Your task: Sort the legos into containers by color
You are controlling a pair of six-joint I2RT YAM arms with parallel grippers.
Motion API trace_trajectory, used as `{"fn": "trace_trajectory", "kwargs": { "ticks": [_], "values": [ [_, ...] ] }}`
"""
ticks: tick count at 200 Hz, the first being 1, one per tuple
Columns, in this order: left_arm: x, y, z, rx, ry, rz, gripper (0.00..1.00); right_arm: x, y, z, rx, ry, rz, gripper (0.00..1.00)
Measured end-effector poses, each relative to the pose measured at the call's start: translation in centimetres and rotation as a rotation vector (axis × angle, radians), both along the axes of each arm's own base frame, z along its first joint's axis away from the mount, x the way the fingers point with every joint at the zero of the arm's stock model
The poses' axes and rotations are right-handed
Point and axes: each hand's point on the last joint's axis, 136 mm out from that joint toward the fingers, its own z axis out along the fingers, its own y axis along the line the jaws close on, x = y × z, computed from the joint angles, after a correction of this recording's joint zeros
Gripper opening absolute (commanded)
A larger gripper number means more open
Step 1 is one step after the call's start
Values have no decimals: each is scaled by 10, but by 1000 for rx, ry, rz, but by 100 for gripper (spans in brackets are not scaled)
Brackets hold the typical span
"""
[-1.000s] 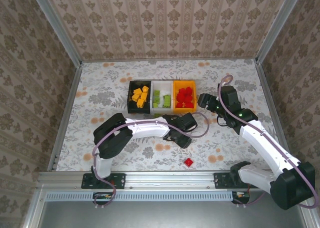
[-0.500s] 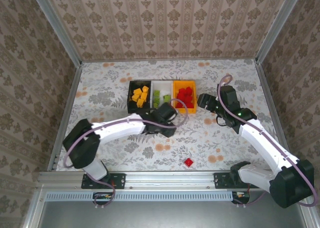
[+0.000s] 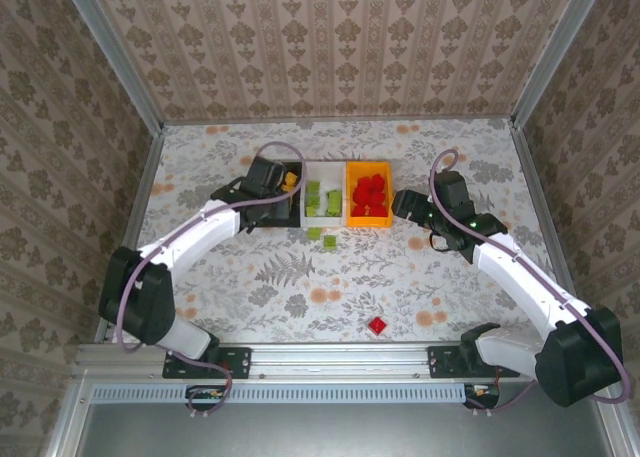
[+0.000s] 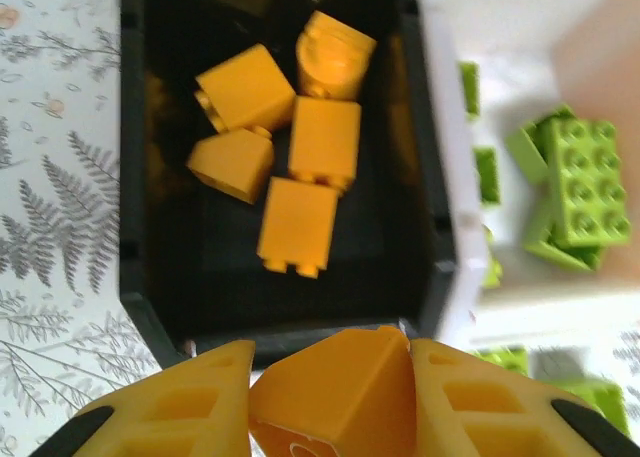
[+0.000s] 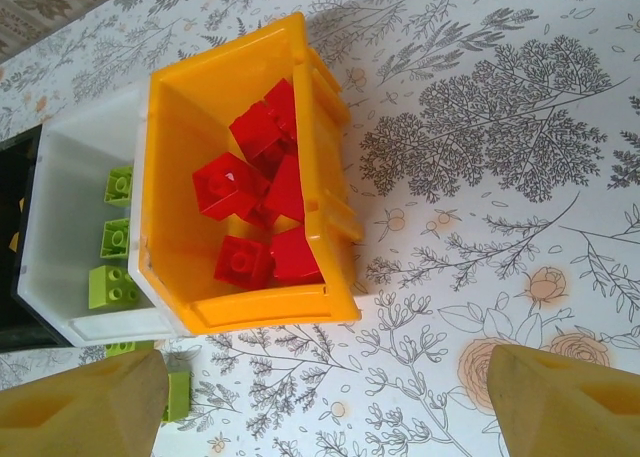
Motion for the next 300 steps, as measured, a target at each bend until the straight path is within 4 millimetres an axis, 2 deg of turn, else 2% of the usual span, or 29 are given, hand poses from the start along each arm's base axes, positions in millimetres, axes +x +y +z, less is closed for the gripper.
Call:
{"fn": "trace_trajectory", "kwargs": {
  "ticks": [10,40,69,97,111,135,160,186,215,236,263,300],
  "values": [
    [10,2,-1,-3,-4,17,44,0,0,0,0,0,0,84],
    [35,-3,-3,-6,-9,37,71,0,0,-2,-2,5,1,84],
    [44,-10,4,-39,-26,43,93,0,2,-3,1,11,8,85],
    [42,-18,13,-68,-43,25,99,-1,4,-3,10,14,22,85],
    [38,-23,25,-91,-64,9,100,-2,8,-3,14,16,35,85],
    [16,-36,47,-140,-115,-43,100,-12,22,-10,8,35,94,85],
    [-23,-46,59,-187,-147,-99,100,-42,49,-34,-22,115,214,85],
    [-55,-39,49,-201,-142,-111,100,-89,76,-70,-71,241,367,85],
    [-76,-20,32,-205,-120,-74,100,-147,96,-107,-152,384,539,84],
    [-82,-14,27,-213,-115,-57,100,-182,105,-123,-219,451,648,84],
    [-85,-10,24,-220,-110,-40,100,-209,113,-137,-294,498,745,81],
    [-88,-7,15,-212,-93,-25,100,-219,108,-155,-392,540,759,69]
  ]
}}
